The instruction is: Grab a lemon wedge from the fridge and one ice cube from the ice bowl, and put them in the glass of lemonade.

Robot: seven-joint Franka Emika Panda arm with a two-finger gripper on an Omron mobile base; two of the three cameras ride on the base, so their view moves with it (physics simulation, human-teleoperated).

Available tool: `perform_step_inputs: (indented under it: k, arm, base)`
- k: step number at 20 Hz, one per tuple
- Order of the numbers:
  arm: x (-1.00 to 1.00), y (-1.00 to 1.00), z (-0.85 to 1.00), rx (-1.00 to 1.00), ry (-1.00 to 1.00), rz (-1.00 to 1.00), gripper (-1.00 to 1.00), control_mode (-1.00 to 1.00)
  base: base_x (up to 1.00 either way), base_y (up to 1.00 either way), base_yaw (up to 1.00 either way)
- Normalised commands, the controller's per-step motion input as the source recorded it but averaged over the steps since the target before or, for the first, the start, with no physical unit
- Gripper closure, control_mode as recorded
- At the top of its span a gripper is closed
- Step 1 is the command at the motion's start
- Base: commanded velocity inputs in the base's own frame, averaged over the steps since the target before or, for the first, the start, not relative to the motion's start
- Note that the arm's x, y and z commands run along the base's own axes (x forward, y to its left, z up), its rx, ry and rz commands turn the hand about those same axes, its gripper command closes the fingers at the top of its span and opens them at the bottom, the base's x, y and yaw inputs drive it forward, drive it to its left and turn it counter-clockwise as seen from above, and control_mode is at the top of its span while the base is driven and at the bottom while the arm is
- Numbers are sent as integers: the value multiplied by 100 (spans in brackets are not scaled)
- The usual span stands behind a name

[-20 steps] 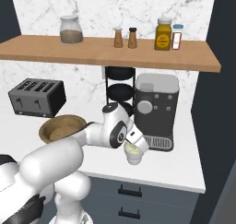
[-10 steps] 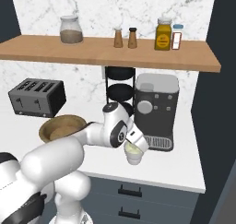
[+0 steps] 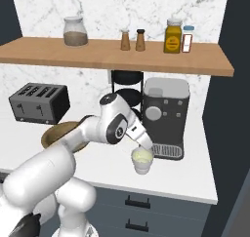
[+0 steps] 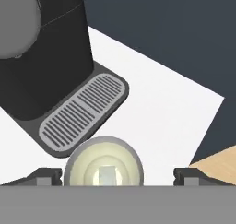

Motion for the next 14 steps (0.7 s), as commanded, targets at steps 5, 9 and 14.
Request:
perform_step_inputs:
  k: [5, 9, 14]
  arm:
    - [-100, 64, 88, 0, -8, 3, -100, -100]
    - [-95, 98, 56, 0, -1, 11, -100, -100]
    - [-64, 77, 15, 11, -8, 20, -100, -100]
  base:
    - [0, 0, 0]
    - [0, 0, 0]
    - [0, 0, 0]
